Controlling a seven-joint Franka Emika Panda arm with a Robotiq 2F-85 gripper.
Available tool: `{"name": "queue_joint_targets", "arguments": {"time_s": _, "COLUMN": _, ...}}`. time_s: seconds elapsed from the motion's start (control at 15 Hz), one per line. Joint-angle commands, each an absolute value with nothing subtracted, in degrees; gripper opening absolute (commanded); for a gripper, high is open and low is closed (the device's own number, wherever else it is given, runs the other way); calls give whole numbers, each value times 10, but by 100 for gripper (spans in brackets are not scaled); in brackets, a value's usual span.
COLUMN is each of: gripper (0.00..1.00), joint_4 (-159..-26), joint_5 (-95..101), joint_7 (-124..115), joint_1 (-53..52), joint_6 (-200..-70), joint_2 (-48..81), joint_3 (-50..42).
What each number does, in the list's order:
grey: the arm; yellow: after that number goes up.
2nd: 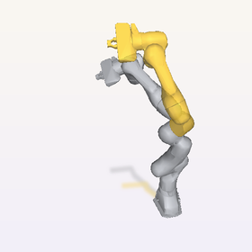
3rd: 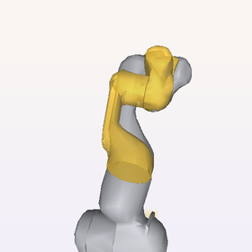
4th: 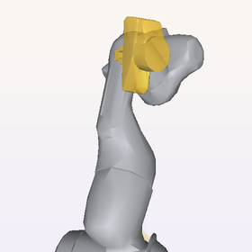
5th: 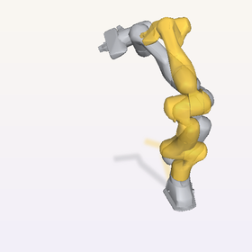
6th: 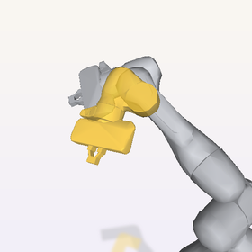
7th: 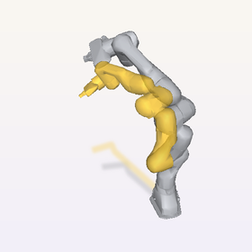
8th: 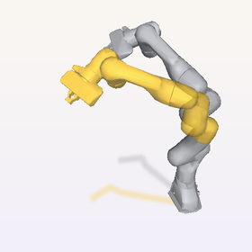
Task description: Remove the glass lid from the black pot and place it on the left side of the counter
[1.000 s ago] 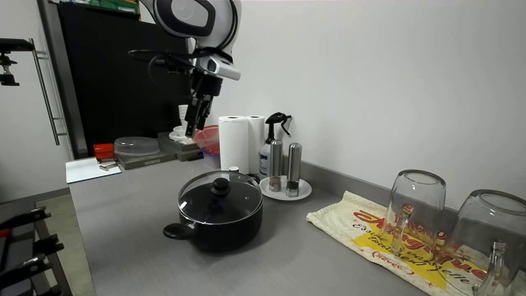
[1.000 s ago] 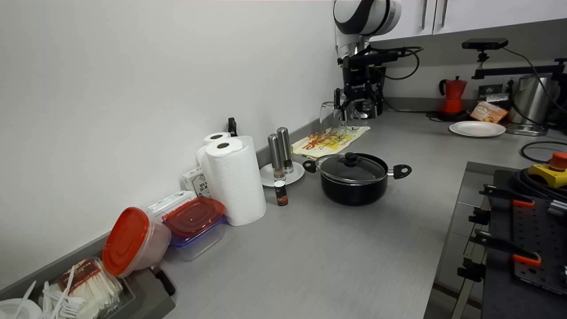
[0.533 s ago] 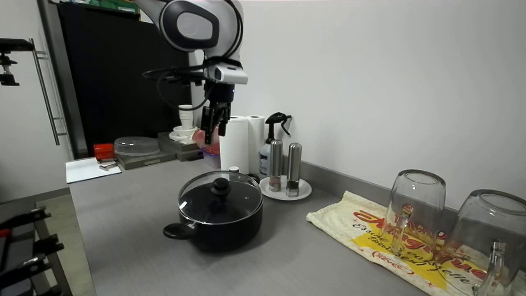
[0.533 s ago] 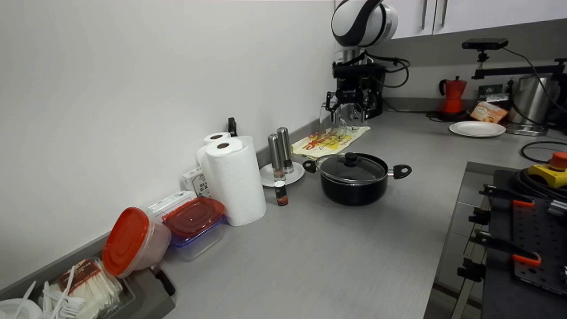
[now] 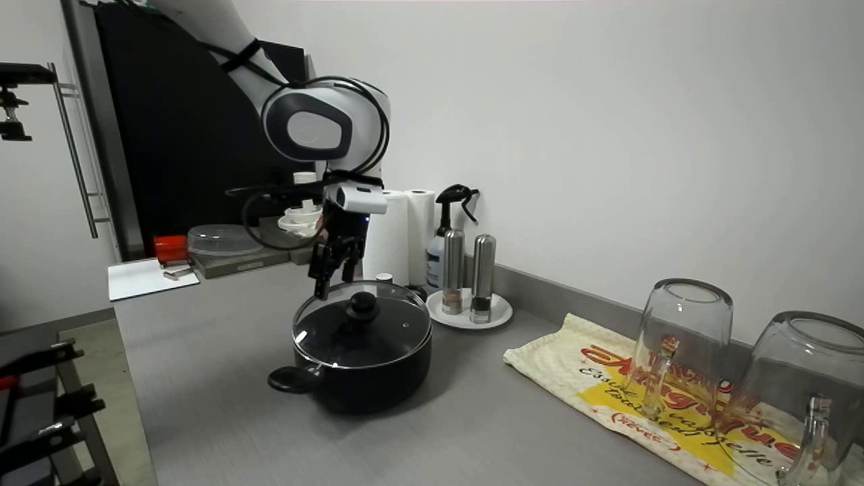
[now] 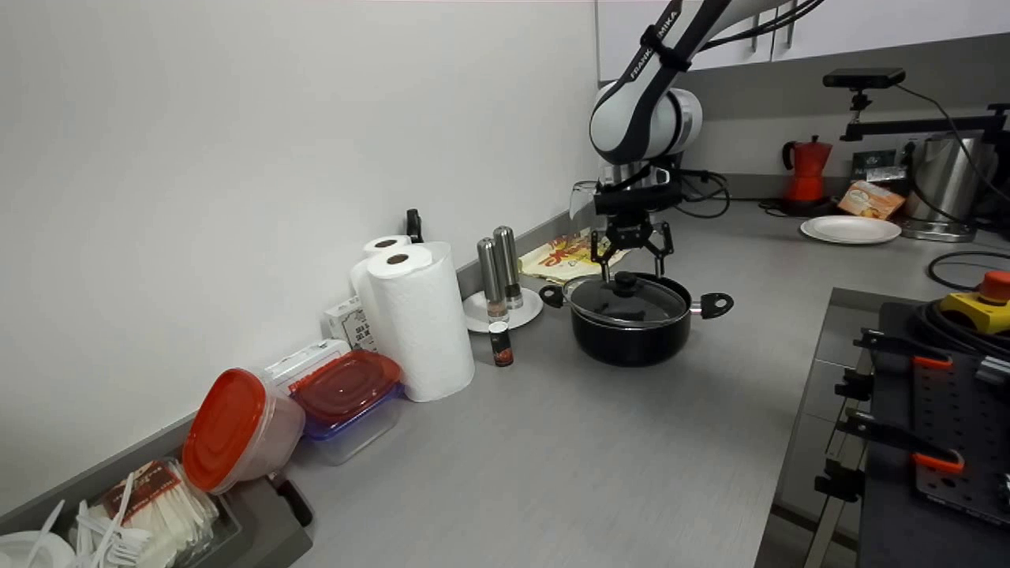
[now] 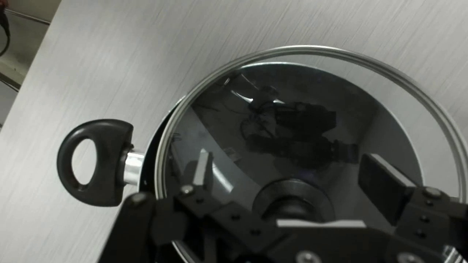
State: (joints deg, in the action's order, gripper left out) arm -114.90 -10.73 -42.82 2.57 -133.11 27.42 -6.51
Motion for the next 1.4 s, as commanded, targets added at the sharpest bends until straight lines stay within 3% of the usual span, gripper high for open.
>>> {"name": "queue_joint_targets", "arguments": {"time_s": 0.0, "gripper": 100, "joint_4": -1152, "joint_5": -113, "joint_7": -444, "joint_1": 22, "joint_6": -1344, "joint_2": 271, "joint_3": -81}}
{"name": "queue_joint_targets", "arguments": {"time_s": 1.33, "gripper": 100, "joint_4": -1055, "joint_5": -100, "joint_7": -454, "joint_1": 25, "joint_6": -1329, "joint_2": 340, "joint_3": -100}}
